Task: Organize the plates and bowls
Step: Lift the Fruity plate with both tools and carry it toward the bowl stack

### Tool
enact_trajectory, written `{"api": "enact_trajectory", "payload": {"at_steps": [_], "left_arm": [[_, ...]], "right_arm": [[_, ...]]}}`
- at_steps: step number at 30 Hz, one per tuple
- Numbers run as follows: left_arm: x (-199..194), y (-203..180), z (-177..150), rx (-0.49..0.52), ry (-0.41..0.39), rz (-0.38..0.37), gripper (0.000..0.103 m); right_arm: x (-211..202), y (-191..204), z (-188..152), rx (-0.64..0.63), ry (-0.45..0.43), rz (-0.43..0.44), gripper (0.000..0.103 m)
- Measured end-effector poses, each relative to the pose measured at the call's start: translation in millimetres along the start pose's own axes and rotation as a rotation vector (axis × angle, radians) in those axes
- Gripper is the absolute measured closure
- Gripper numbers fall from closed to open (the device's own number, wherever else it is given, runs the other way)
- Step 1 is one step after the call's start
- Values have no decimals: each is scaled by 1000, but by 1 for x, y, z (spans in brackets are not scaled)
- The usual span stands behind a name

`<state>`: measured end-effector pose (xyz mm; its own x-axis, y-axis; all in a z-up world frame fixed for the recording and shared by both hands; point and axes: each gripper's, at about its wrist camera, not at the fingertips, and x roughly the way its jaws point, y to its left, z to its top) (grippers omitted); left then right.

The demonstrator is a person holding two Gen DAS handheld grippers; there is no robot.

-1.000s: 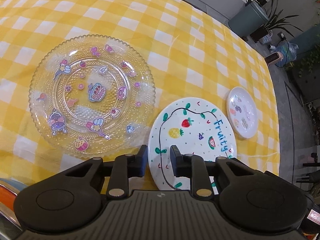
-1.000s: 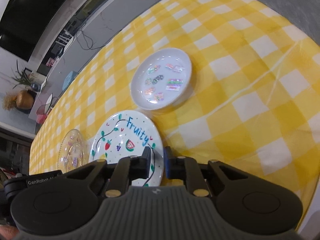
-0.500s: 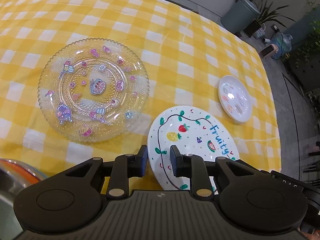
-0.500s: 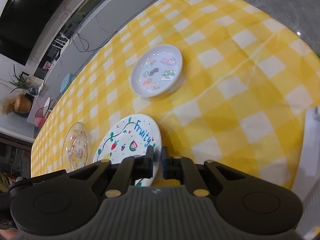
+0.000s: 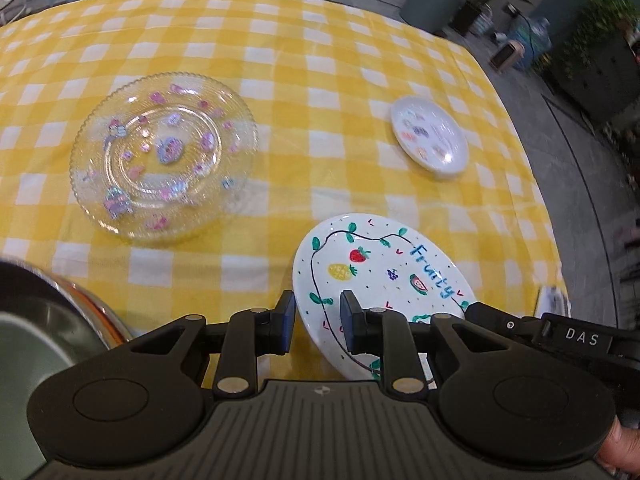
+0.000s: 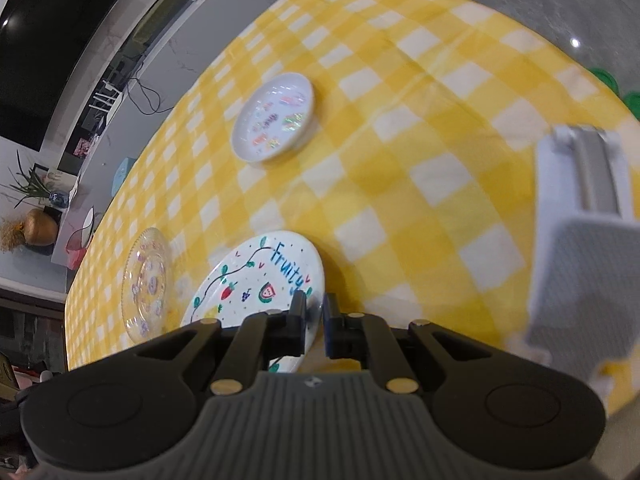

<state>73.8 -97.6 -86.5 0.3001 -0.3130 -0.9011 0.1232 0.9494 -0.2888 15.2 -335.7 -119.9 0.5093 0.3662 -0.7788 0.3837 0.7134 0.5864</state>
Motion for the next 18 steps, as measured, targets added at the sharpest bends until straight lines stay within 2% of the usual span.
{"api": "enact_trajectory", "payload": {"at_steps": [9, 18], "left_arm": [[-3, -17, -28, 90, 26, 20, 77], [-2, -22, -45, 168, 49, 65, 76]], "right_arm": [[-15, -20, -22, 19, 19, -34, 96], [-14, -18, -32, -20, 60, -83, 93]]}}
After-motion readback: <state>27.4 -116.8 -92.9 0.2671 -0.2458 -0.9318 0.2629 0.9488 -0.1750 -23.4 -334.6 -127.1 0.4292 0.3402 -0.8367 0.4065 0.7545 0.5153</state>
